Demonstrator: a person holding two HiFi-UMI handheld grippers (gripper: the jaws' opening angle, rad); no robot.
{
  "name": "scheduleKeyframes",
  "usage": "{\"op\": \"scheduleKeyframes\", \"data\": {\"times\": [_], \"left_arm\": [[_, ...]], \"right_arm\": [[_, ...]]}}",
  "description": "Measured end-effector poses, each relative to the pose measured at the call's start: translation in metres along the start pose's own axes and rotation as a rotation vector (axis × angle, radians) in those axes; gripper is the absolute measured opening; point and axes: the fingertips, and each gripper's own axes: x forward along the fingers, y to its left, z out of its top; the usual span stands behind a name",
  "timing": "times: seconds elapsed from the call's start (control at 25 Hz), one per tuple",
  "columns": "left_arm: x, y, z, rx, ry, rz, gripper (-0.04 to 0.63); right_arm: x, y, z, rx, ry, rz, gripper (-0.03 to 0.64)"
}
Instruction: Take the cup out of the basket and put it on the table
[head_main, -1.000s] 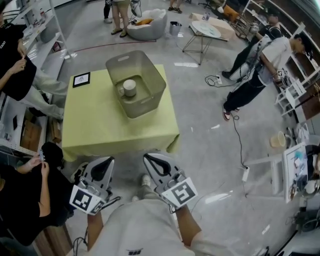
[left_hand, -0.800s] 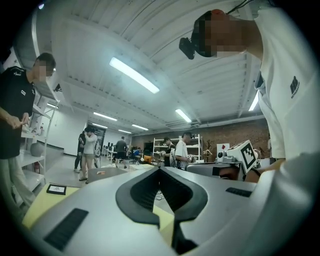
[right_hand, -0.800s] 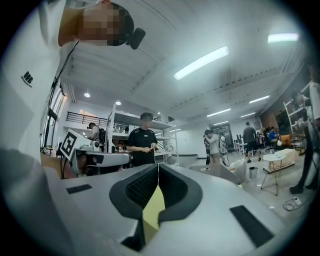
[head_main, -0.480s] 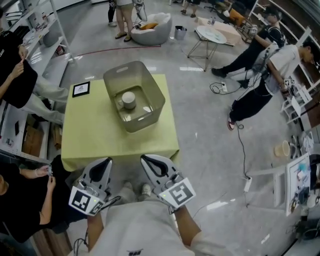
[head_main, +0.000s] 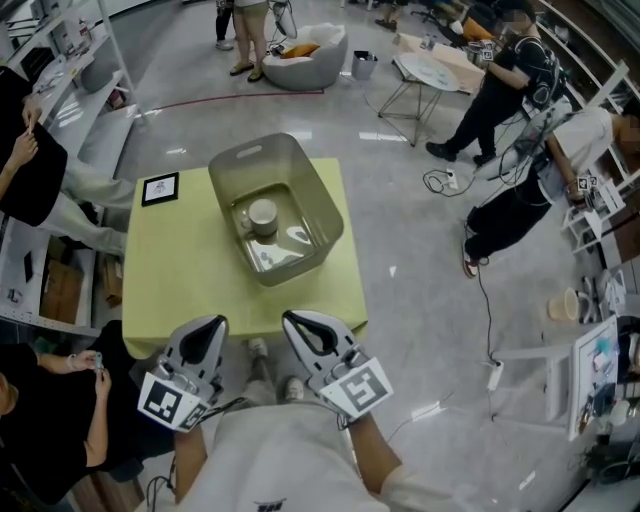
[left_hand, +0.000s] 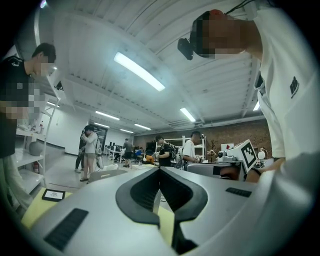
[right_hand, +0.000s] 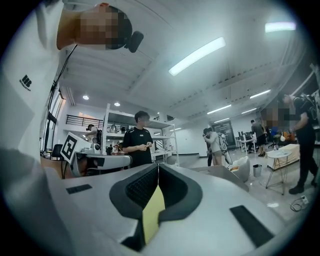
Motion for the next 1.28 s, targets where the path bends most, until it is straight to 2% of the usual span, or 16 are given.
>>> {"op": "scheduleKeyframes", "data": {"times": [0.4,0.76,1.0,1.28], "left_arm": [[0.032,0.07,-0.001,-0.001,0.018,-0.065,0.002],[0.053,0.127,0.005,0.003,0.015,-0.146,0.002],[0.073,0.142,0.002,-0.015,0.029,-0.174,0.002],[0.1,0.15,-0.009,-0.016,0.044,-0.169,0.002]], "right_arm": [[0.073,-0.03,-0.008,0.003,0.028,-0.046,0.009],[0.128,-0.048,-0.012,-0.011,0.07,-0.126,0.009],[0.139,-0.066,-0.012,-0.037,0.079,-0.155,0.009],[0.149,-0.096,-0.02,-0.076,0.103,-0.126,0.009]]}}
